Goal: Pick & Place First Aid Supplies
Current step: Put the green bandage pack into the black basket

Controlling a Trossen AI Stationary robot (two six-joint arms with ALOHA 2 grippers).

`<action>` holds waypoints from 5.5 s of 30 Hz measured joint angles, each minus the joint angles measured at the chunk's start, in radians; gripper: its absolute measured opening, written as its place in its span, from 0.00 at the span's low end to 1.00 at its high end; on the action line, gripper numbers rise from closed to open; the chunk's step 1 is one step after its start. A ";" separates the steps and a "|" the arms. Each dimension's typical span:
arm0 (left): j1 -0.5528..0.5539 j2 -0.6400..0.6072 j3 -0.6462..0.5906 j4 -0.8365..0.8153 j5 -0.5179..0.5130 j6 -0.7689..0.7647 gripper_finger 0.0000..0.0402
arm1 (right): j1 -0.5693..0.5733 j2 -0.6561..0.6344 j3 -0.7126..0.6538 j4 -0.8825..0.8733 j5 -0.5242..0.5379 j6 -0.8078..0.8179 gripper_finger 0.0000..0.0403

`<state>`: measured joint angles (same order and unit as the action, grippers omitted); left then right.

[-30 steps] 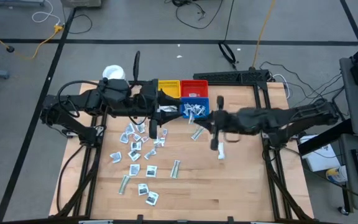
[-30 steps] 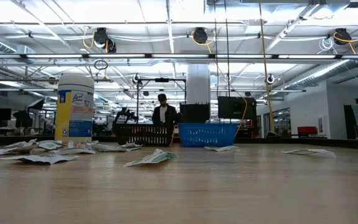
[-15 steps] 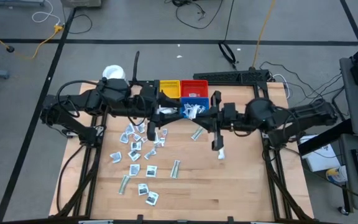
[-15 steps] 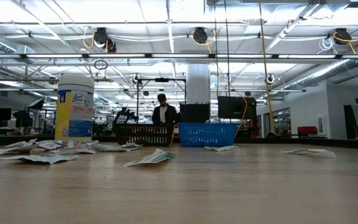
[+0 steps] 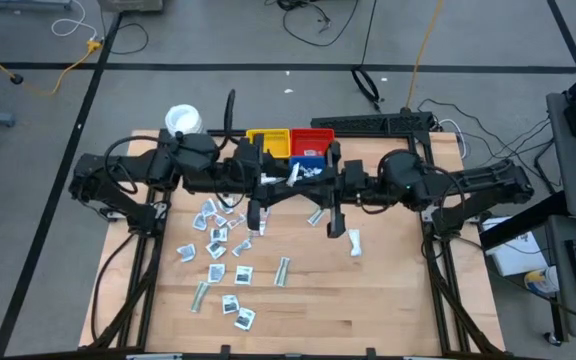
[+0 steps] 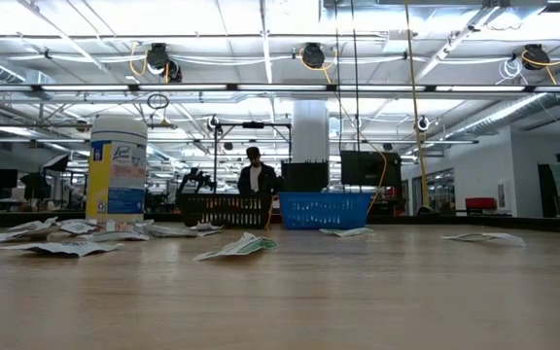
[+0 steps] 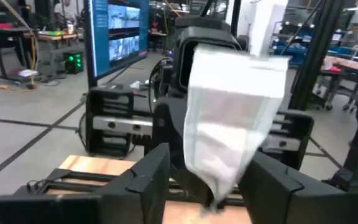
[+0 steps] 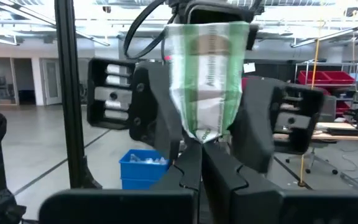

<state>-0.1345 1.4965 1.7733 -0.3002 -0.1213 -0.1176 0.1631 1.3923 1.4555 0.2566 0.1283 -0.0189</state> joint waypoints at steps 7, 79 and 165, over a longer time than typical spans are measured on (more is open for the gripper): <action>0.000 0.003 0.000 0.047 0.057 0.004 0.18 | 0.001 -0.001 0.000 0.008 0.000 -0.001 0.00; 0.720 0.387 0.001 -1.073 0.089 0.517 0.00 | 0.052 -0.054 0.000 -0.336 -0.230 0.022 0.52; -0.143 -0.279 -0.668 0.556 -0.247 0.065 0.53 | 0.046 -0.090 0.070 -0.895 0.248 0.706 0.51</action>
<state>-0.2771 1.2175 1.1049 0.2558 -0.3683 -0.0523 0.2091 1.3027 1.5255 -0.6384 0.3766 0.6869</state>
